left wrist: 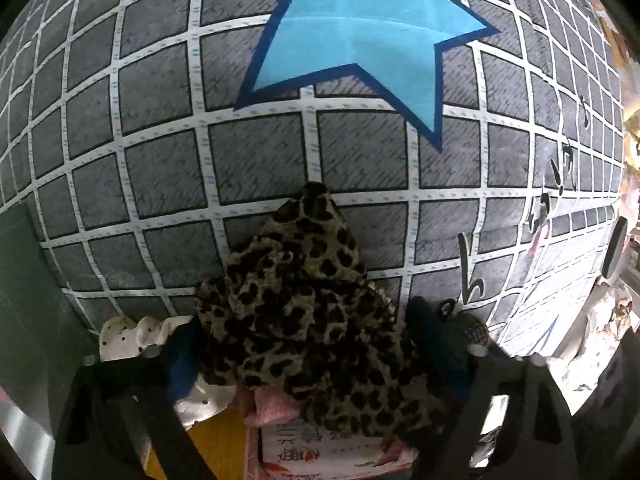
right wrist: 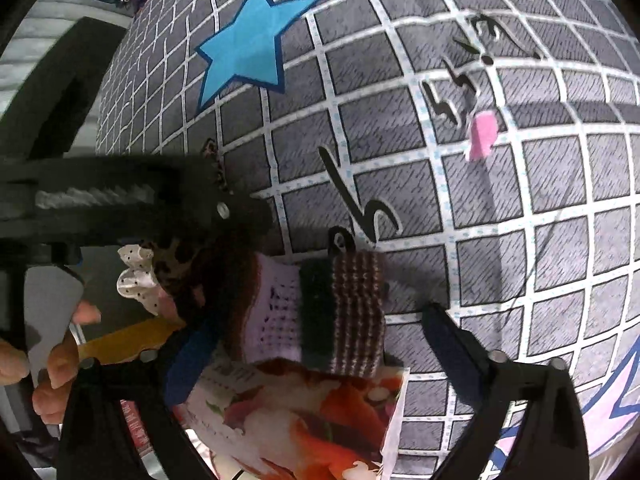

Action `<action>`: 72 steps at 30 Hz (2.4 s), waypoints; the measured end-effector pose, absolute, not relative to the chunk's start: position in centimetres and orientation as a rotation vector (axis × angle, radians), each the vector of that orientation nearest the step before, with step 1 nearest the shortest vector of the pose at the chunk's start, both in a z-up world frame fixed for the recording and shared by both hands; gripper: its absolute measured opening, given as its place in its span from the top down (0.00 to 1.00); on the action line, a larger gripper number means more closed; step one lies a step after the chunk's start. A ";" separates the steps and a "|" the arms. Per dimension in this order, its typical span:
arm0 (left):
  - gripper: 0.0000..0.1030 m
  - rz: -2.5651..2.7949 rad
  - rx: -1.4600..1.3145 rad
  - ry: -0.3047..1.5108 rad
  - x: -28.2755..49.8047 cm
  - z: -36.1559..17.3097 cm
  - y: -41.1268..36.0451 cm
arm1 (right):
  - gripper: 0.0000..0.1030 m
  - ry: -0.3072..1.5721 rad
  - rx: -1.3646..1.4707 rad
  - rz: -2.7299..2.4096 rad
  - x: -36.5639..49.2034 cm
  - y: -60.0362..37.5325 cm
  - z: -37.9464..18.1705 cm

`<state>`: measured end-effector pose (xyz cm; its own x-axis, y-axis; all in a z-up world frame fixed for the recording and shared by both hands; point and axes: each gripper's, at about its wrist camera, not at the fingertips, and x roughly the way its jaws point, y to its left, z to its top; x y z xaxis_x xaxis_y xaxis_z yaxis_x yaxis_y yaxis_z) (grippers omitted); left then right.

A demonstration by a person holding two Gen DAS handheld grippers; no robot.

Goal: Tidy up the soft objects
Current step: 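Grasp the striped sock with the right tool while the left tool grasps the leopard-print cloth, then lift the striped sock with the right tool while the left tool lifts the leopard cloth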

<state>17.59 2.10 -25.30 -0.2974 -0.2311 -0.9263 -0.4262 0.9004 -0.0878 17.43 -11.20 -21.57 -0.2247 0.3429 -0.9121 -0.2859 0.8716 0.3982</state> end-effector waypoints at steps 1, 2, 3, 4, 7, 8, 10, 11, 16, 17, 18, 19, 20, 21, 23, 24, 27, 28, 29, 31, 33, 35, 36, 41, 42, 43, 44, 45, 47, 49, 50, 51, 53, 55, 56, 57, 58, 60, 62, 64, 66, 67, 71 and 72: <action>0.19 0.212 -0.480 1.875 17.6 -25.1 2.1 | 0.29 1.687 0.026 0.583 17.4 -11.1 -21.3; 0.26 0.207 -0.473 1.859 17.6 -25.0 1.9 | 0.40 1.685 0.037 0.606 17.5 -10.8 -21.2; 0.37 0.196 -0.472 1.844 17.6 -24.8 1.8 | 0.40 1.688 0.039 0.612 17.5 -10.7 -21.1; 0.44 0.168 -0.491 1.817 17.7 -24.4 1.8 | 0.41 1.683 0.035 0.609 17.5 -10.7 -20.9; 0.61 0.152 -0.485 1.759 17.8 -23.3 1.7 | 0.42 1.670 0.055 0.612 17.5 -11.1 -20.5; 0.62 0.154 -0.471 1.737 17.8 -22.7 1.6 | 0.42 1.664 0.063 0.609 17.6 -11.4 -20.2; 0.63 0.153 -0.457 1.701 17.6 -21.8 1.5 | 0.42 1.656 0.076 0.602 18.2 -12.0 -19.9; 0.63 0.150 -0.449 1.675 17.6 -21.1 1.3 | 0.42 1.652 0.084 0.598 18.3 -12.4 -19.7; 0.63 0.144 -0.408 1.580 17.4 -18.1 0.3 | 0.42 1.624 0.112 0.560 18.8 -14.8 -18.5; 0.63 0.138 -0.399 1.559 16.5 -17.4 0.1 | 0.42 1.617 0.118 0.550 18.9 -15.2 -18.2; 0.63 0.130 -0.389 1.548 16.4 -16.9 -0.2 | 0.42 1.611 0.124 0.542 19.0 -15.6 -17.9; 0.63 0.123 -0.376 1.540 16.3 -16.5 -0.6 | 0.42 1.607 0.130 0.536 19.1 -15.9 -17.6; 0.63 0.114 -0.353 1.529 16.2 -16.1 -1.1 | 0.42 1.604 0.135 0.533 19.2 -16.2 -17.4; 0.63 0.105 -0.341 1.521 16.1 -15.6 -1.1 | 0.42 1.600 0.137 0.531 19.2 -16.4 -17.1; 0.63 0.088 -0.320 1.505 15.7 -14.8 -2.1 | 0.42 1.592 0.132 0.529 18.9 -16.7 -16.6; 0.63 0.079 -0.311 1.497 15.5 -14.4 -2.6 | 0.42 1.590 0.130 0.530 18.6 -17.1 -16.3; 0.63 0.060 -0.307 1.485 15.1 -13.6 -3.2 | 0.42 1.580 0.131 0.525 18.2 -17.9 -15.3; 0.63 0.054 -0.304 1.480 14.9 -13.3 -3.6 | 0.42 1.577 0.132 0.522 18.1 -18.1 -15.1; 0.63 0.049 -0.298 1.475 14.5 -13.0 -3.8 | 0.42 1.575 0.133 0.519 17.9 -18.3 -14.9; 0.63 0.036 -0.288 1.466 14.0 -12.6 -4.5 | 0.42 1.572 0.132 0.513 17.7 -18.5 -14.7; 0.63 0.021 -0.276 1.456 13.4 -12.0 -5.0 | 0.42 1.568 0.129 0.503 17.5 -18.7 -14.4; 0.63 0.008 -0.265 1.447 12.8 -11.4 -5.4 | 0.42 1.565 0.132 0.493 17.3 -19.3 -14.1; 0.63 0.002 -0.263 1.442 12.6 -11.2 -5.6 | 0.42 1.564 0.133 0.490 17.2 -19.5 -13.9; 0.63 -0.014 -0.262 1.426 11.3 -10.1 -5.8 | 0.42 1.554 0.132 0.471 16.2 -20.2 -13.0; 0.63 -0.017 -0.257 1.423 11.0 -10.0 -5.9 | 0.42 1.553 0.133 0.469 16.1 -20.3 -12.9; 0.63 -0.021 -0.250 1.418 10.7 -9.7 -6.0 | 0.42 1.551 0.131 0.467 15.9 -20.3 -12.6; 0.63 -0.025 -0.247 1.414 10.4 -9.5 -6.0 | 0.42 1.549 0.130 0.466 15.7 -20.2 -12.5; 0.63 -0.031 -0.245 1.412 10.1 -9.3 -6.1 | 0.42 1.546 0.127 0.466 15.5 -20.2 -12.3; 0.63 -0.041 -0.246 1.409 9.5 -9.1 -6.3 | 0.42 1.541 0.120 0.469 14.9 -20.2 -11.8; 0.63 -0.053 -0.243 1.407 8.7 -8.7 -6.5 | 0.42 1.537 0.112 0.471 14.4 -20.0 -11.4; 0.63 -0.058 -0.243 1.407 8.4 -8.6 -6.6 | 0.42 1.535 0.108 0.472 14.2 -20.0 -11.2; 0.63 -0.065 -0.245 1.406 7.9 -8.5 -6.7 | 0.42 1.534 0.105 0.472 13.9 -20.0 -11.0; 0.63 -0.077 -0.247 1.403 7.1 -8.2 -6.9 | 0.42 1.531 0.102 0.471 13.4 -19.9 -10.7; 0.63 -0.085 -0.249 1.397 6.4 -7.9 -7.0 | 0.42 1.529 0.097 0.472 13.0 -19.8 -10.5; 0.63 -0.086 -0.252 1.393 6.0 -7.8 -7.0 | 0.42 1.525 0.093 0.472 12.7 -19.6 -10.2; 0.63 -0.086 -0.255 1.388 5.8 -7.6 -6.9 | 0.42 1.523 0.092 0.473 12.5 -19.5 -10.1; 0.63 -0.084 -0.258 1.383 5.6 -7.4 -6.8 | 0.42 1.520 0.090 0.474 12.3 -19.4 -9.9; 0.63 -0.075 -0.266 1.368 5.1 -6.9 -6.4 | 0.42 1.511 0.081 0.483 11.9 -18.9 -9.4; 0.63 -0.062 -0.274 1.348 4.7 -6.3 -5.8 | 0.42 1.503 0.069 0.495 11.6 -18.2 -8.9; 0.63 -0.047 -0.285 1.327 4.2 -5.5 -5.1 | 0.42 1.491 0.054 0.513 11.3 -17.3 -8.2; 0.63 -0.033 -0.297 1.309 3.7 -4.9 -4.4 | 0.42 1.483 0.044 0.530 11.0 -16.6 -7.7; 0.63 -0.026 -0.303 1.301 3.5 -4.6 -4.0 | 0.42 1.476 0.036 0.543 10.8 -16.0 -7.3; 0.63 0.006 -0.322 1.268 2.5 -3.4 -2.1 | 0.42 1.455 0.006 0.585 9.9 -14.3 -6.0; 0.63 0.015 -0.326 1.259 2.2 -3.1 -1.7 | 0.42 1.450 -0.002 0.595 9.8 -13.9 -5.7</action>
<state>2.19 -1.66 -3.14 0.3132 -0.1670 -0.9349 -0.1889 0.9538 -0.2337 9.76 -13.85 -5.69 0.0032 0.3784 -0.9256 -0.3805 0.8565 0.3488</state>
